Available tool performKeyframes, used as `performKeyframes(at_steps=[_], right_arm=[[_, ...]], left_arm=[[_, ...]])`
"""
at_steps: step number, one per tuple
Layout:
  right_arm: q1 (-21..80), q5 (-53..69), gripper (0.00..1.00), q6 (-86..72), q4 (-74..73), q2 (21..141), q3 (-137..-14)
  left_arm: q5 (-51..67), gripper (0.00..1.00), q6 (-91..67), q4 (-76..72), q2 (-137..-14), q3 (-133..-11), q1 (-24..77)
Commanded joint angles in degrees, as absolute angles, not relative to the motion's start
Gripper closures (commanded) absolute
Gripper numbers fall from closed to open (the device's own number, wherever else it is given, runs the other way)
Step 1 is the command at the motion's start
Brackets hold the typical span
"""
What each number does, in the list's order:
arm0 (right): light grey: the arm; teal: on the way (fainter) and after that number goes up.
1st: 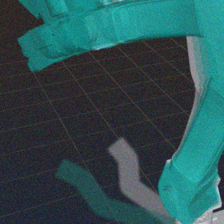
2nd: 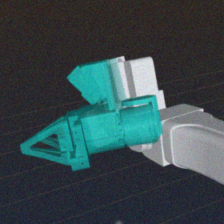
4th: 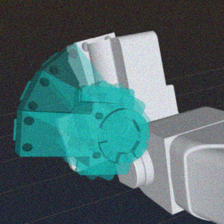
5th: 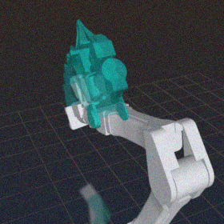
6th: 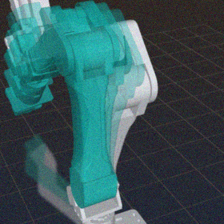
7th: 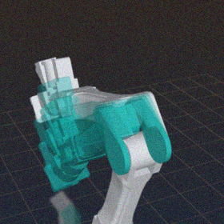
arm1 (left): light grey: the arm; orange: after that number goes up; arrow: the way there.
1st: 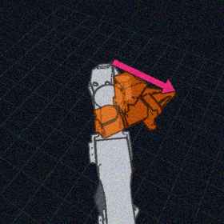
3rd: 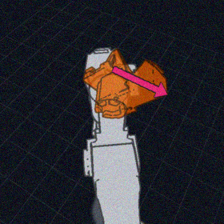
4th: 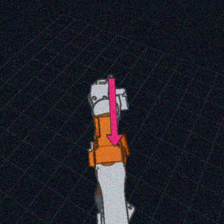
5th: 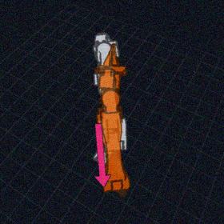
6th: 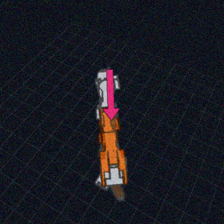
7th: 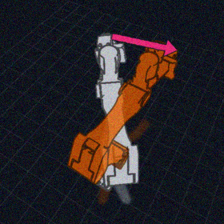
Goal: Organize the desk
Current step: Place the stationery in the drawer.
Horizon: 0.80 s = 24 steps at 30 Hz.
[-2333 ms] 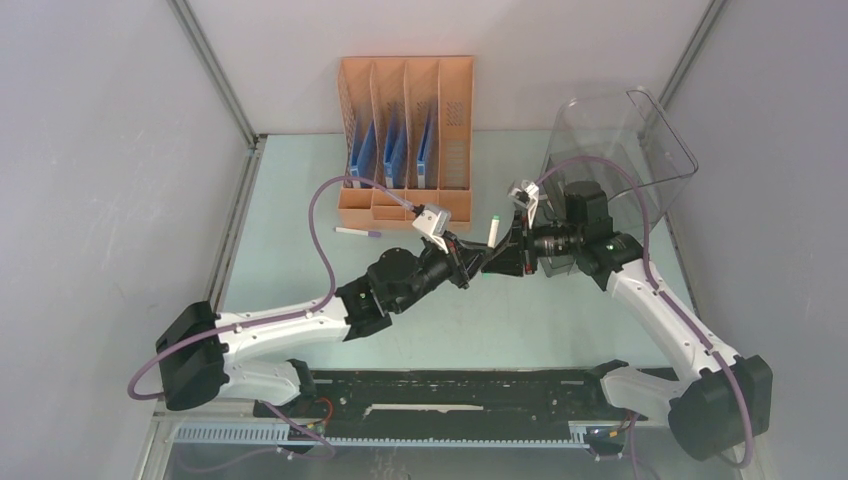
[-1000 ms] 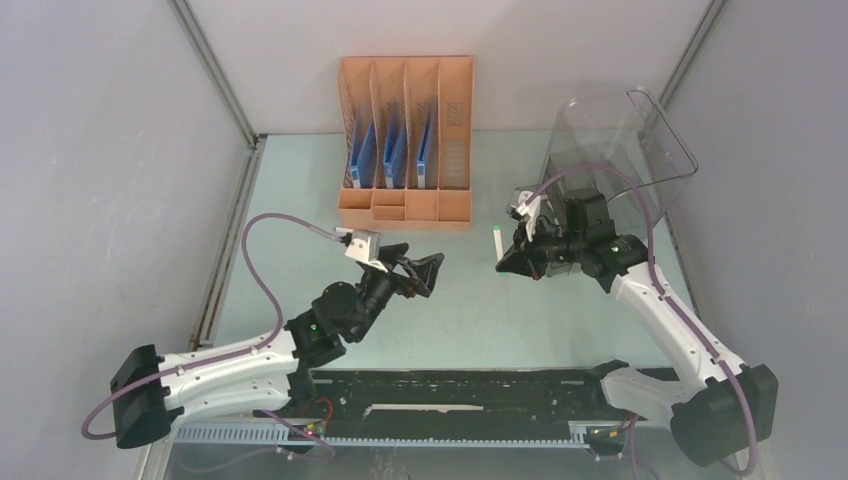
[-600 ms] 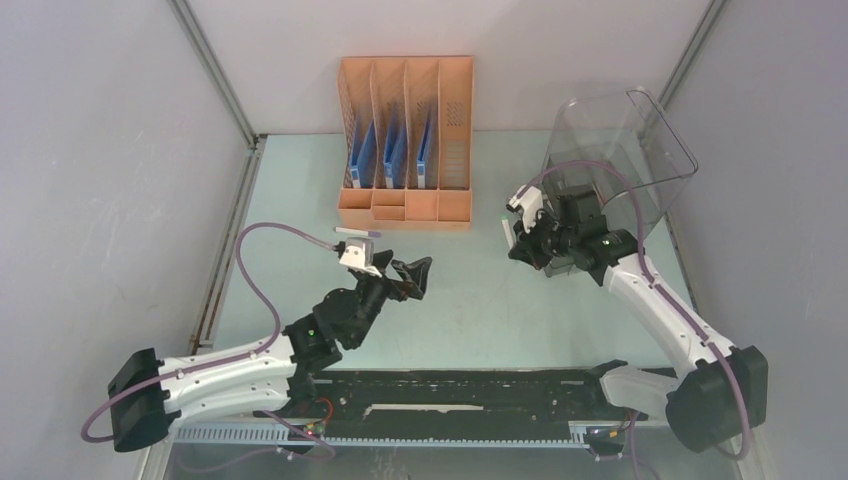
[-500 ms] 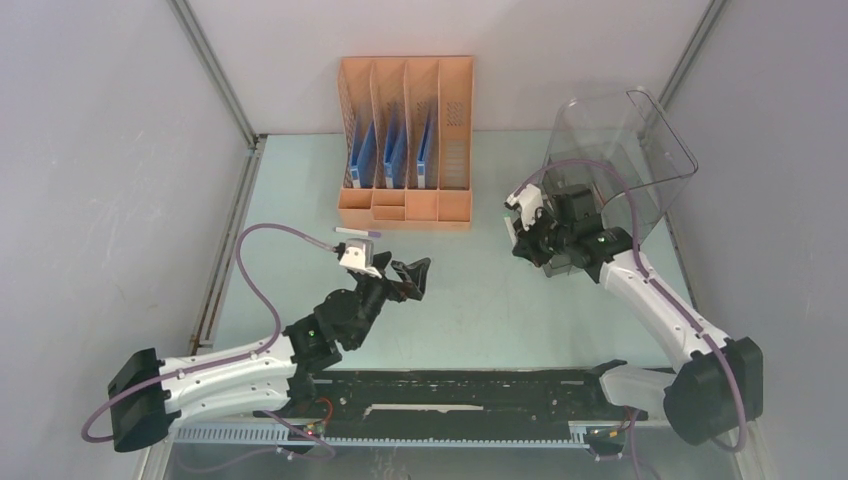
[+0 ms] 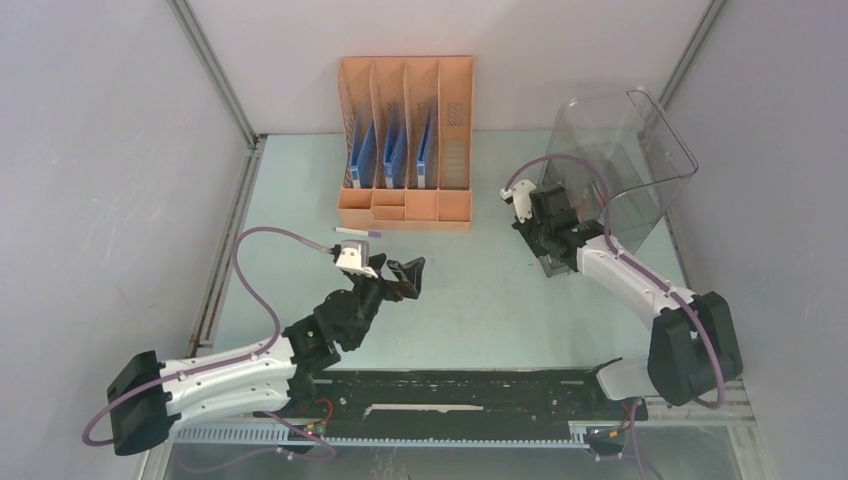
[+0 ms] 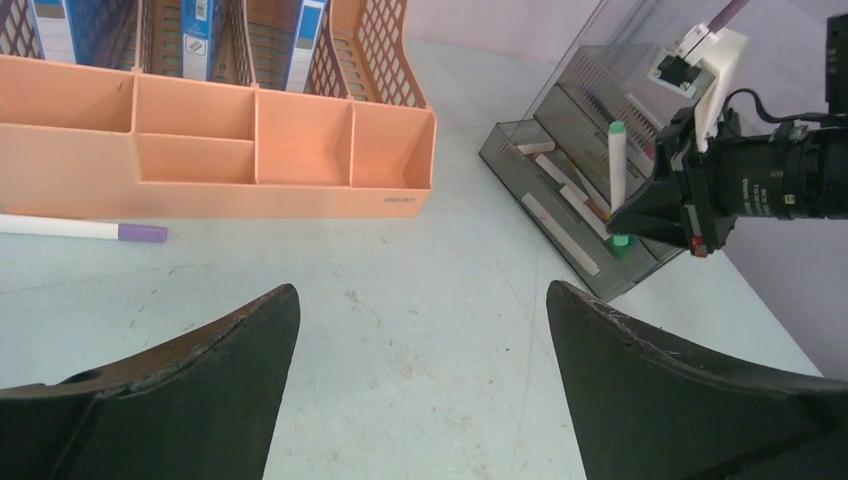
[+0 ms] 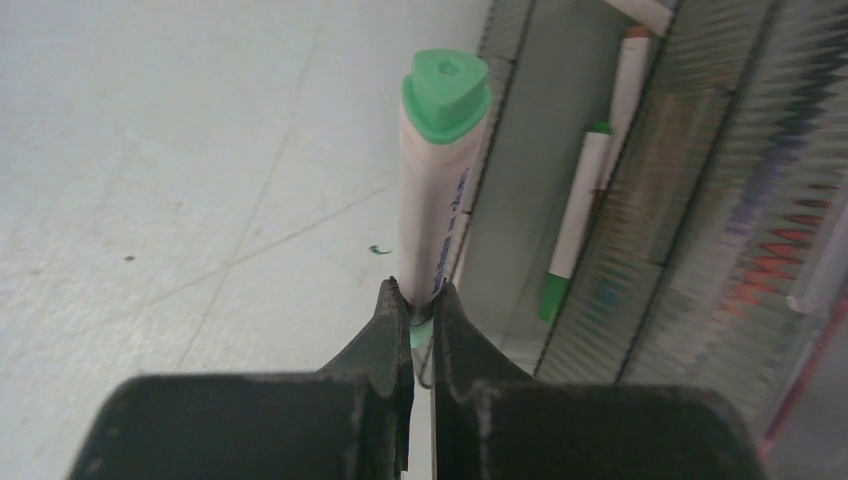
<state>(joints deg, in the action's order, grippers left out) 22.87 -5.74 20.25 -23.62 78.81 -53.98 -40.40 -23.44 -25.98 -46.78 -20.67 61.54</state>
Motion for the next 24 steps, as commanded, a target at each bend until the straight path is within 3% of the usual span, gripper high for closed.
performKeyframes(at_steps=[1, 24], right_arm=[[23.2, -15.3, 0.96, 17.9, -18.5, 79.8, -55.8], [21.2, -18.9, 0.82, 17.8, -16.5, 84.7, -55.4]], left_arm=[[-42.4, 0.0, -24.7, -26.3, -45.7, -19.5, 60.8], [-41.8, 0.0, -27.0, -25.4, -45.1, -17.7, 59.2]])
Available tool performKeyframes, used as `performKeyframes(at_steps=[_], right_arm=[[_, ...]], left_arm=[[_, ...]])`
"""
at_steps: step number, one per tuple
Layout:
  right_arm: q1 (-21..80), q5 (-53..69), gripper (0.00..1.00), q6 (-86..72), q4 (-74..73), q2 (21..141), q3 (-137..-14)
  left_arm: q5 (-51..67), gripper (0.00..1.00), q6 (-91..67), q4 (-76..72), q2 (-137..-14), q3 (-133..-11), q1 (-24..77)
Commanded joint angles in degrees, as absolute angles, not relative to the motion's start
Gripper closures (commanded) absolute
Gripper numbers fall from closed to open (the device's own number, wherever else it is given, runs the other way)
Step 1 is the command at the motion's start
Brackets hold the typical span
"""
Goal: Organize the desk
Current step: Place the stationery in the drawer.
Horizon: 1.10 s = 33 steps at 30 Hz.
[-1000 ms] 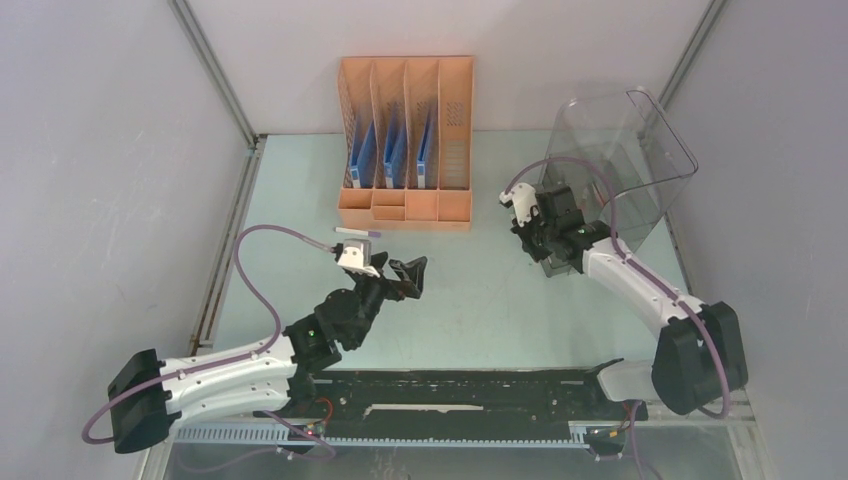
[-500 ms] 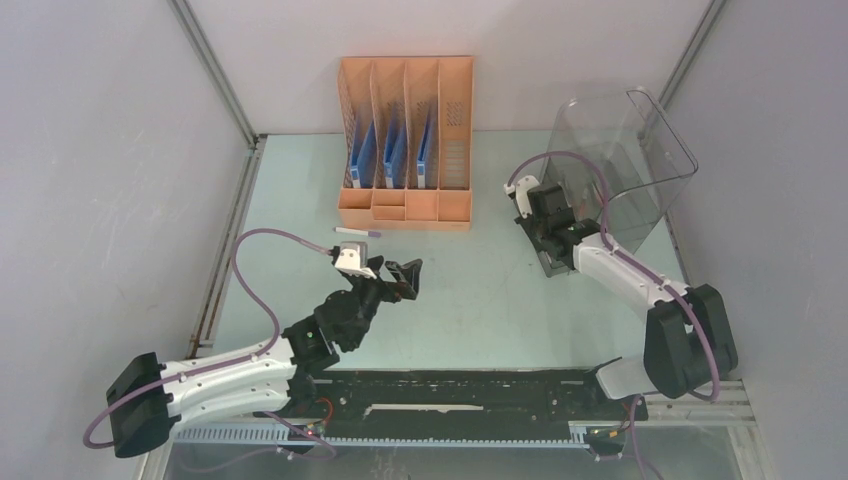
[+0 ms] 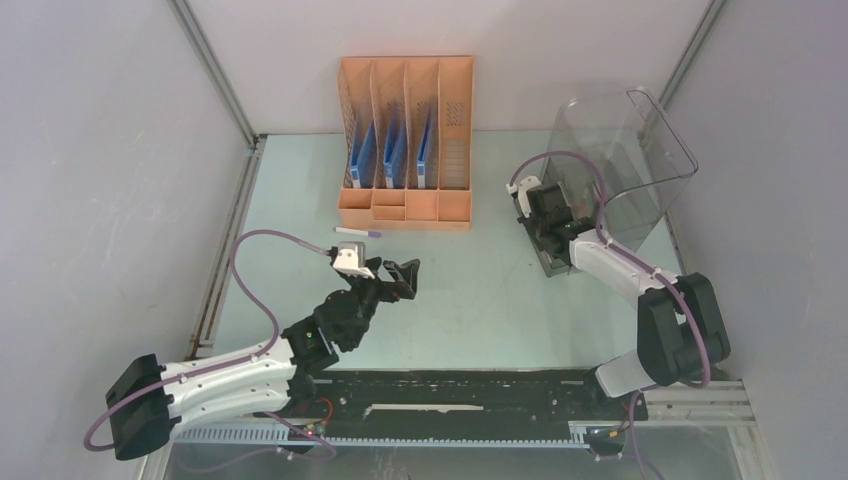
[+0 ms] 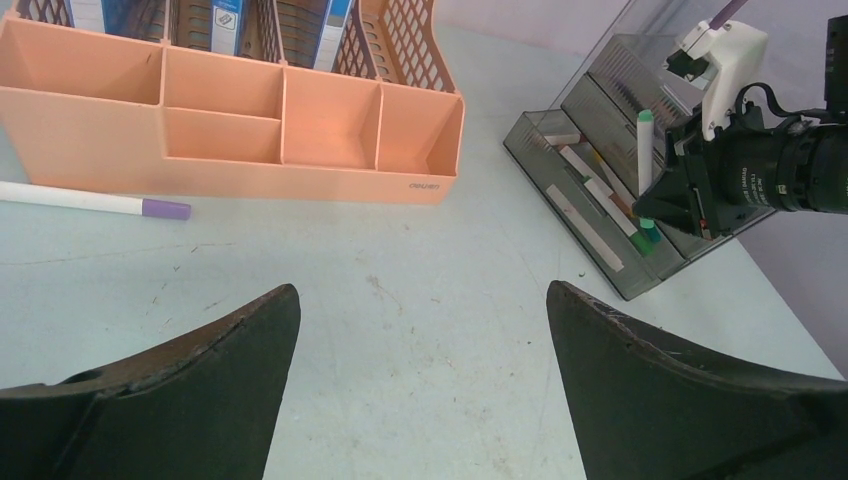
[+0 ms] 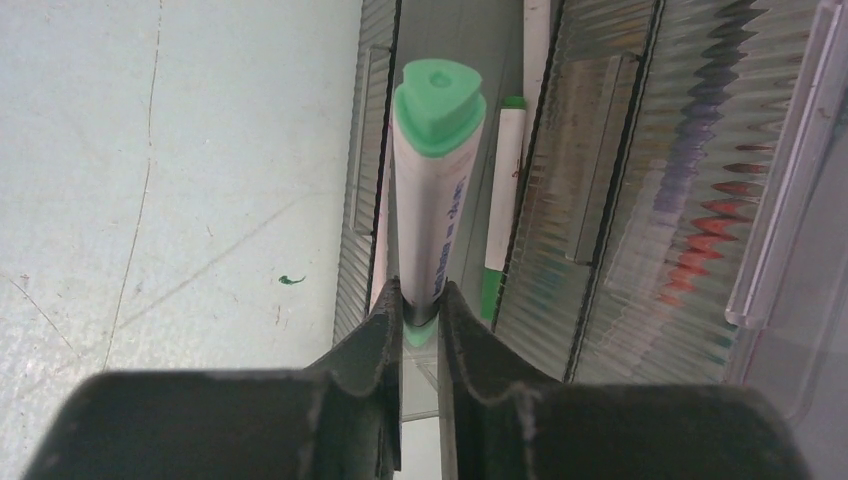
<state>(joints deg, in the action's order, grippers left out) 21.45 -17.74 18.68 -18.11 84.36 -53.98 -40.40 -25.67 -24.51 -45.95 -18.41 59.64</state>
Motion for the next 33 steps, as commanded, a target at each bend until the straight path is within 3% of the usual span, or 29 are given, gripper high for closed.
performKeyframes(at_steps=[1, 9, 23, 33], right_arm=[[21.2, -18.8, 0.8, 17.8, -16.5, 84.7, -55.4], [21.1, -18.1, 0.63, 17.9, -16.6, 84.5, -55.4], [21.1, -7.3, 0.6, 19.4, -23.8, 81.8, -58.3], [21.1, -0.6, 0.6, 22.3, -27.4, 79.6, -59.0]], left_arm=[[-41.8, 0.0, -27.0, -25.4, -45.0, -17.6, 59.1], [-42.0, 0.0, -27.3, -25.2, -44.2, -17.0, 58.7], [-41.9, 0.0, -28.8, -24.5, -43.8, -16.6, 56.8], [-36.8, 0.0, -32.5, -24.3, -45.6, -16.8, 49.7]])
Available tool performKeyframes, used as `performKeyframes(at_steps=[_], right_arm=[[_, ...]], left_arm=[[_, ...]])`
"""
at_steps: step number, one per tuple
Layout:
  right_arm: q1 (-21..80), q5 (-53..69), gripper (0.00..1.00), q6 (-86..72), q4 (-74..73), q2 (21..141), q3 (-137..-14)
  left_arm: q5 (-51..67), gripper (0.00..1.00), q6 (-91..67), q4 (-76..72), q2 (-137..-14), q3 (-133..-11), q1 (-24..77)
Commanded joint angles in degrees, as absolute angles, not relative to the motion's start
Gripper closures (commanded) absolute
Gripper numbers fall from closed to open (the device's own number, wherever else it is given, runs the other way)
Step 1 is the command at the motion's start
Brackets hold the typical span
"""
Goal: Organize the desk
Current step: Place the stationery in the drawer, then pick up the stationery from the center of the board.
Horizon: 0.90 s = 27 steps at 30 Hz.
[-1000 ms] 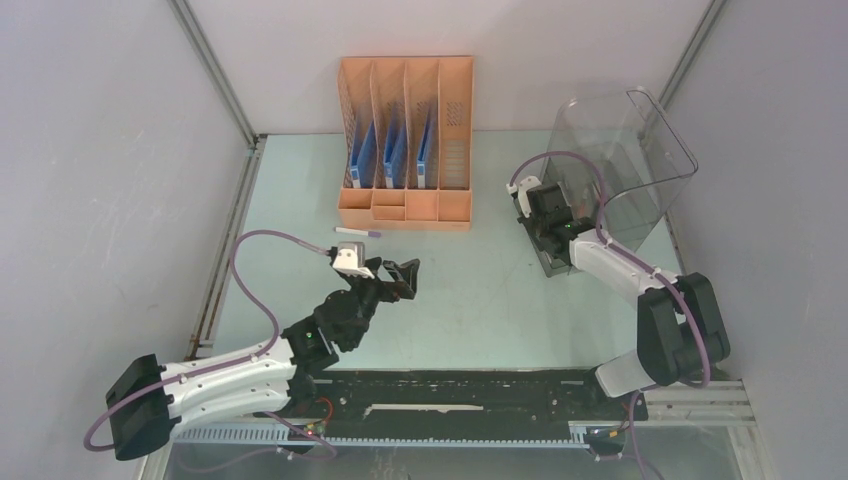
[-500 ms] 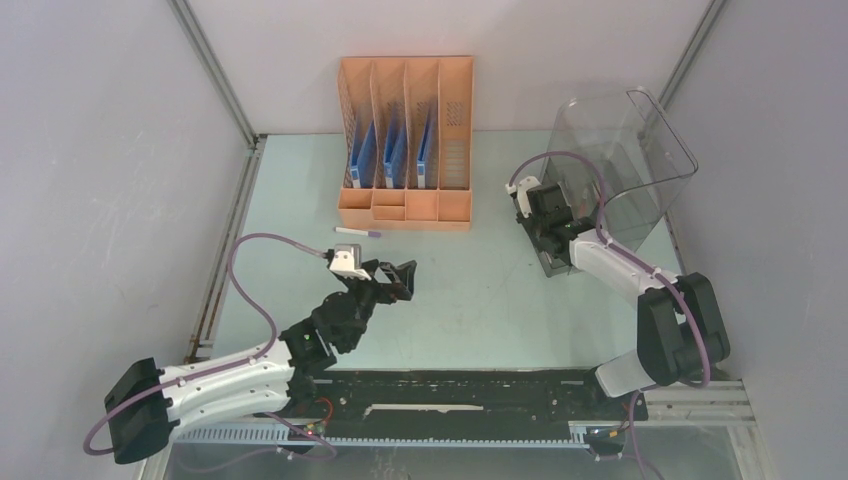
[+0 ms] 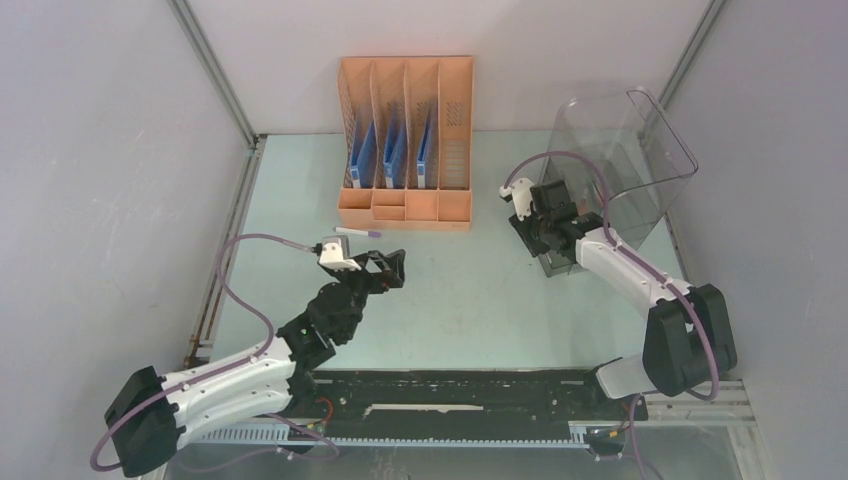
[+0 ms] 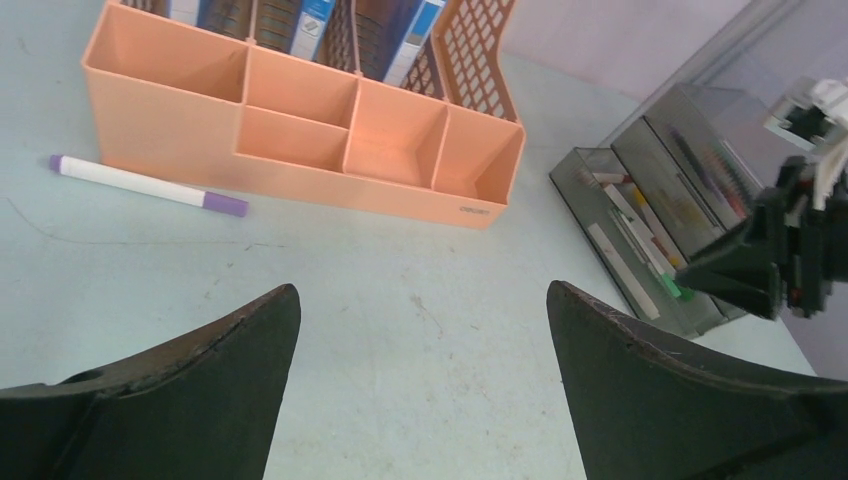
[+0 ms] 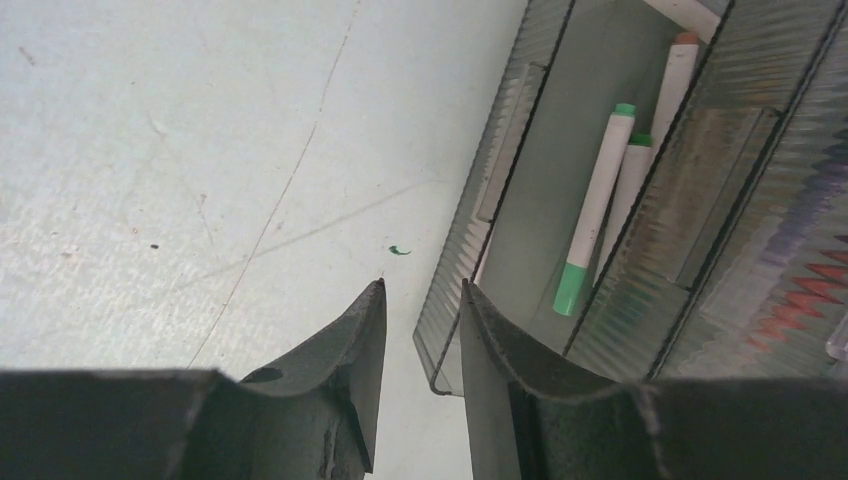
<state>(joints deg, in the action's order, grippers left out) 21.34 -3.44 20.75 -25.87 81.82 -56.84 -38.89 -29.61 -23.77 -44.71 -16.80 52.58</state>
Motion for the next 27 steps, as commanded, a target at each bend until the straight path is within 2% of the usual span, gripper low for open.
performKeyframes(at_steps=[1, 11, 15, 24, 27], right_arm=[[21.1, 0.2, 0.6, 22.5, -27.5, 79.5, -59.0], [21.1, 1.6, 0.6, 23.0, -27.9, 79.0, -59.0], [21.1, 1.9, 0.6, 23.1, -27.8, 78.8, -59.0], [21.1, 2.3, 0.59, 23.2, -27.9, 78.3, -59.0], [21.2, 2.6, 0.59, 23.2, -28.0, 78.0, -59.0]], left_arm=[[-36.1, 0.0, -33.4, -23.9, -46.0, -17.0, 48.5], [-22.4, 0.0, -46.2, -17.3, -56.1, -20.9, 32.5], [-22.4, 0.0, -49.6, -8.1, -62.2, -26.5, 28.8], [-15.5, 0.01, -54.0, 2.7, -78.8, -38.8, 20.6], [-13.6, 0.06, -54.8, 8.0, -85.0, -45.1, 18.8]])
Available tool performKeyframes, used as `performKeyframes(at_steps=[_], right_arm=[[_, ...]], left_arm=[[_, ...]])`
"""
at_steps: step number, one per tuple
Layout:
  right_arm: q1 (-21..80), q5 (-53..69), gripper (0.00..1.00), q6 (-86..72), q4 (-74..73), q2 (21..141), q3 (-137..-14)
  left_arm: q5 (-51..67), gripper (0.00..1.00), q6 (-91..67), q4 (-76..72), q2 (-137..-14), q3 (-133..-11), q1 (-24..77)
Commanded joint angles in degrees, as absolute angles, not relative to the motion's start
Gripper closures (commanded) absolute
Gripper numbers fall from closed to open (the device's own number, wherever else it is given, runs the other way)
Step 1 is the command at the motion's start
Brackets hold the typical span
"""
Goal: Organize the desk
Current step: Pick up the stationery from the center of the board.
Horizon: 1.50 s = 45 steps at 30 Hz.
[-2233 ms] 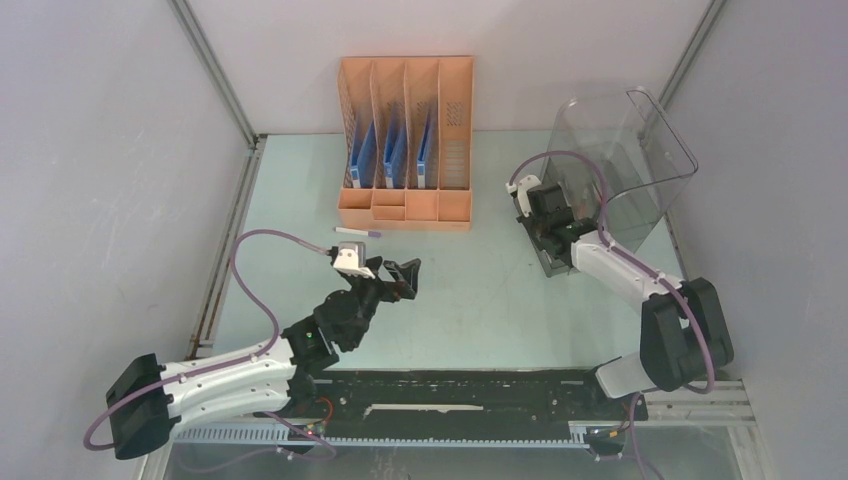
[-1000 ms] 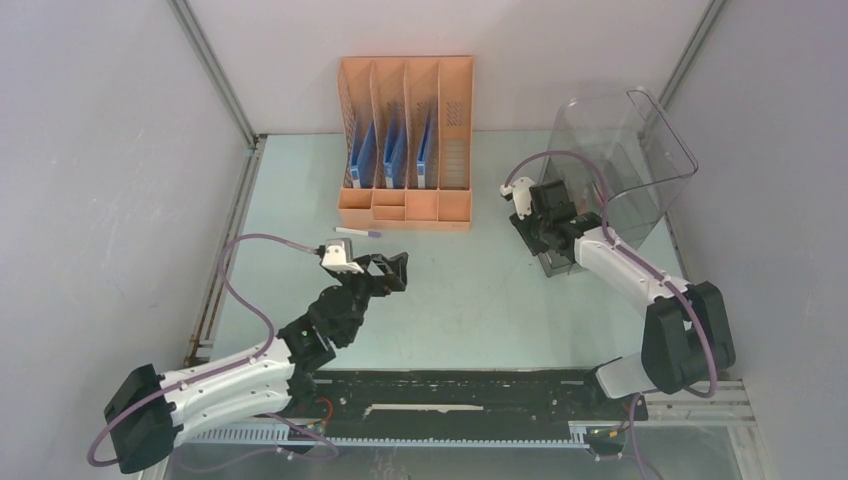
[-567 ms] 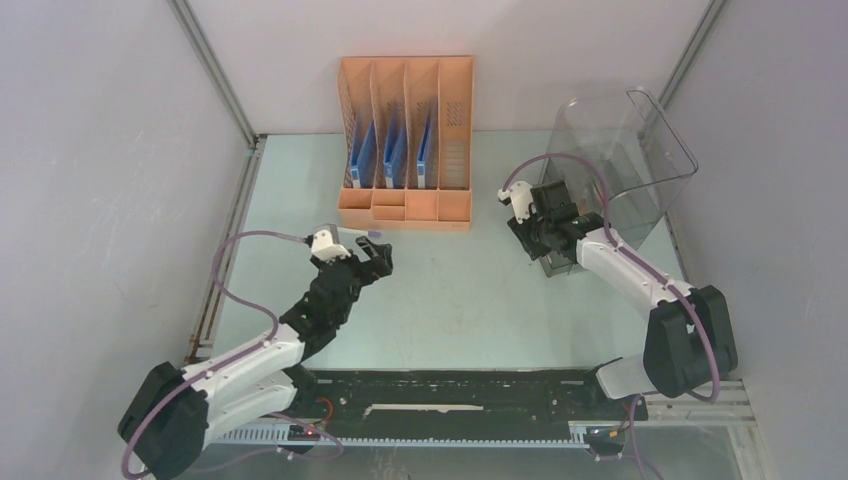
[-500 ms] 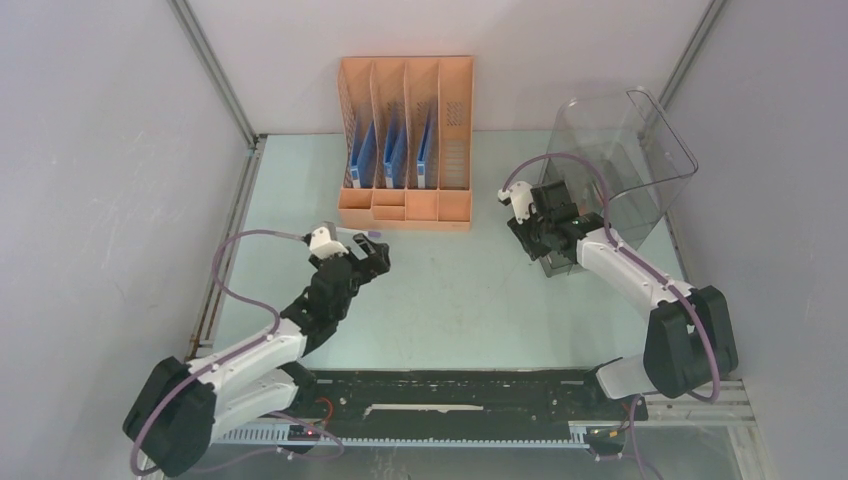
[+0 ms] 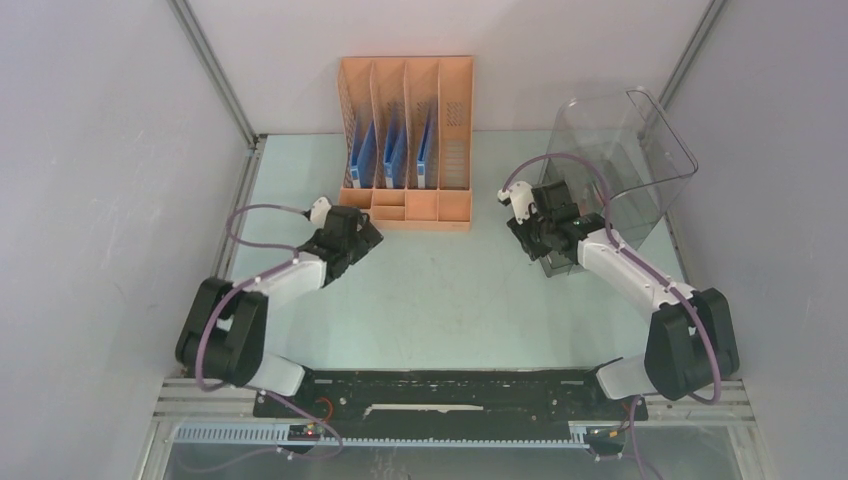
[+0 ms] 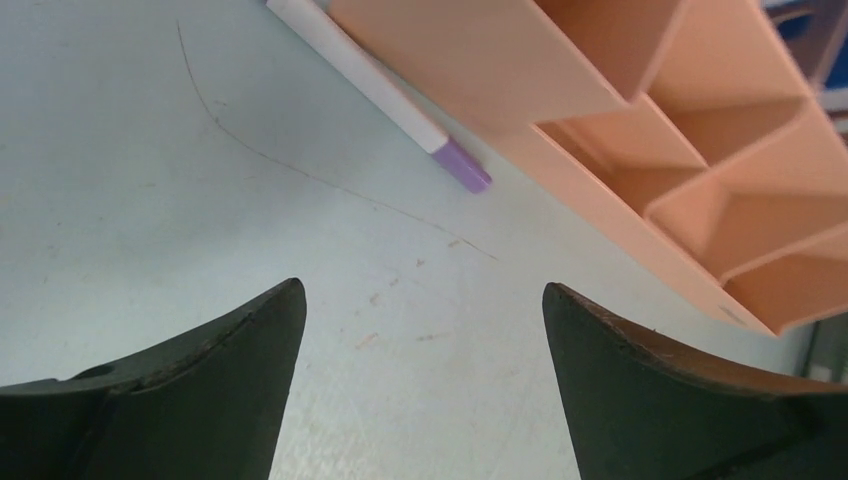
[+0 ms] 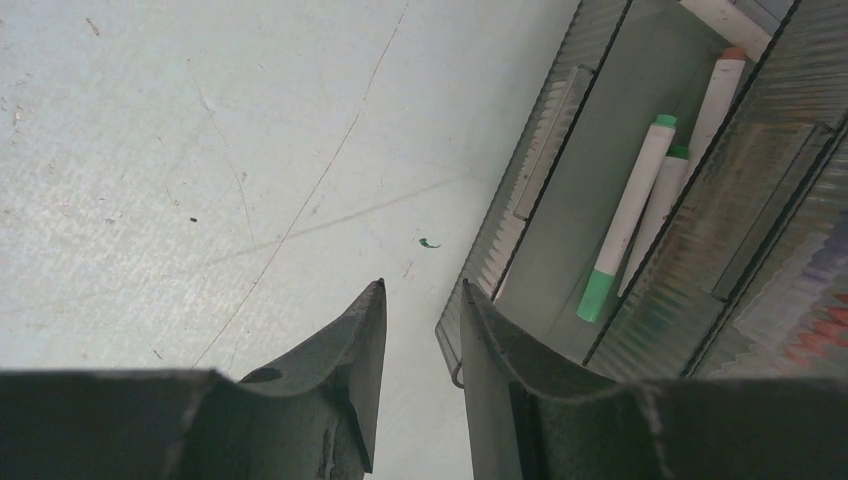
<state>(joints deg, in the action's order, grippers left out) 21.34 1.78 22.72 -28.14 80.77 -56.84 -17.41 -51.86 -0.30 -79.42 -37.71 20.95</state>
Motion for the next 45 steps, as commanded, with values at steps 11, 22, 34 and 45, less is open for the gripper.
performKeyframes(at_steps=[11, 22, 34, 45], right_arm=[[21.2, 3.5, 0.59, 23.3, -28.0, 76.7, -59.0], [21.2, 4.0, 0.59, 23.3, -28.2, 76.1, -59.0], [21.2, 4.3, 0.59, 23.4, -28.2, 75.5, -59.0], [21.3, 4.5, 0.59, 23.3, -28.2, 75.0, -59.1]], left_arm=[[-16.0, 0.24, -58.7, 20.6, -98.0, -58.6, 15.2], [-15.2, 0.28, -59.6, 23.1, -103.4, -64.8, 12.5], [-17.9, 0.28, -60.3, 33.2, -109.0, -73.1, 11.9], [-19.5, 0.5, -60.7, 33.2, -106.8, -70.0, 12.0]])
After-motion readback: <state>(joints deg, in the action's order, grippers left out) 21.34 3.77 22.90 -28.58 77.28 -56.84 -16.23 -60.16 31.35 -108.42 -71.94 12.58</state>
